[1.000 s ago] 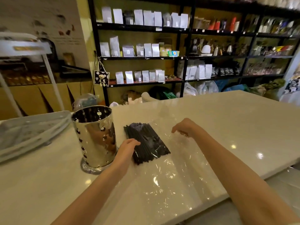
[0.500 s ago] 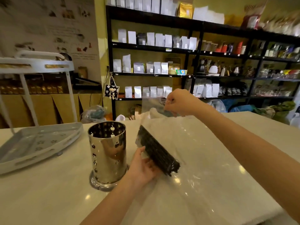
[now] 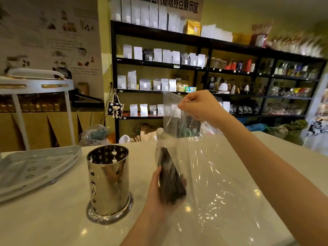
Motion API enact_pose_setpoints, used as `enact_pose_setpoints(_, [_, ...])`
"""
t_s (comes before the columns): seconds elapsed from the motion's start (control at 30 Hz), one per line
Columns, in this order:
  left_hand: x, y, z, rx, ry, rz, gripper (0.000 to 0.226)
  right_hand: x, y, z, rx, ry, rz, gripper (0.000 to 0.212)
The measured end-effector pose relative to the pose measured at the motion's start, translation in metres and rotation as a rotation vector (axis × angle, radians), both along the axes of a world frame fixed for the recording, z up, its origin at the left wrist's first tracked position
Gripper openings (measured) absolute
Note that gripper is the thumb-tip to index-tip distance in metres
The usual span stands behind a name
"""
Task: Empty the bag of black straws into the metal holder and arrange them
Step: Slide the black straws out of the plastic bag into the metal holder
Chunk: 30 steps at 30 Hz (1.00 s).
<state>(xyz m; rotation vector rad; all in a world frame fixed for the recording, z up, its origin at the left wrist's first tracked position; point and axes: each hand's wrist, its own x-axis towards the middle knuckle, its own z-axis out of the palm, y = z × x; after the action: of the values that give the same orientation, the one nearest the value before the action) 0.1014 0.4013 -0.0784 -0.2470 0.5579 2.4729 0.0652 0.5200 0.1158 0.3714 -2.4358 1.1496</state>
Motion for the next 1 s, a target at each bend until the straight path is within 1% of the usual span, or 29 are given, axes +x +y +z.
enact_pose_setpoints(0.1, [-0.004,-0.005,0.010,0.188,0.154,-0.014,0.077,0.007,0.004,0.009,-0.140,-0.002,0.058,0.011])
enact_pose_setpoints(0.13, [-0.004,-0.008,0.017,0.232,0.205,-0.025,0.079,0.010,0.005,0.013,-0.187,-0.011,0.094,0.008])
enact_pose_setpoints(0.17, [-0.006,-0.012,0.023,0.236,0.255,-0.023,0.078,0.012,0.006,0.016,-0.232,-0.013,0.126,0.008])
enact_pose_setpoints(0.2, [-0.007,-0.017,0.031,0.196,0.306,-0.006,0.074,0.012,0.007,0.019,-0.277,-0.007,0.145,0.008])
enact_pose_setpoints(0.27, [-0.009,-0.031,0.048,0.013,0.366,0.043,0.061,0.013,0.011,0.024,-0.369,0.018,0.146,0.009])
enact_pose_setpoints(0.33, [-0.015,-0.048,0.066,-0.154,0.396,0.069,0.053,0.010,0.013,0.024,-0.454,0.036,0.148,0.010])
enact_pose_setpoints(0.4, [-0.027,-0.066,0.082,-0.263,0.415,0.081,0.058,0.005,0.012,0.023,-0.502,0.054,0.148,0.015])
enact_pose_setpoints(0.47, [-0.037,-0.083,0.098,-0.380,0.417,0.121,0.065,-0.002,0.008,0.023,-0.571,0.045,0.170,0.015])
enact_pose_setpoints(0.5, [-0.042,-0.092,0.108,-0.441,0.435,0.130,0.061,-0.008,0.005,0.025,-0.615,0.034,0.189,0.012])
enact_pose_setpoints(0.6, [-0.061,-0.119,0.137,-0.604,0.484,0.188,0.033,-0.027,-0.010,0.033,-0.654,0.038,0.148,0.009])
enact_pose_setpoints(0.63, [-0.068,-0.127,0.148,-0.657,0.500,0.212,0.030,-0.034,-0.015,0.037,-0.661,0.048,0.137,0.009])
enact_pose_setpoints(0.7, [-0.082,-0.140,0.168,-0.776,0.518,0.278,0.022,-0.047,-0.031,0.043,-0.707,0.059,0.179,0.009])
enact_pose_setpoints(0.77, [-0.094,-0.151,0.184,-0.849,0.543,0.302,0.014,-0.060,-0.047,0.048,-0.744,0.067,0.198,0.014])
enact_pose_setpoints(0.87, [-0.114,-0.163,0.195,-0.912,0.578,0.310,0.012,-0.078,-0.068,0.055,-0.829,0.065,0.201,0.032])
enact_pose_setpoints(0.93, [-0.128,-0.169,0.195,-0.914,0.583,0.330,0.010,-0.090,-0.079,0.059,-0.867,0.041,0.202,0.034])
enact_pose_setpoints(1.0, [-0.141,-0.174,0.194,-0.912,0.587,0.341,0.009,-0.101,-0.089,0.063,-0.859,0.025,0.169,0.034])
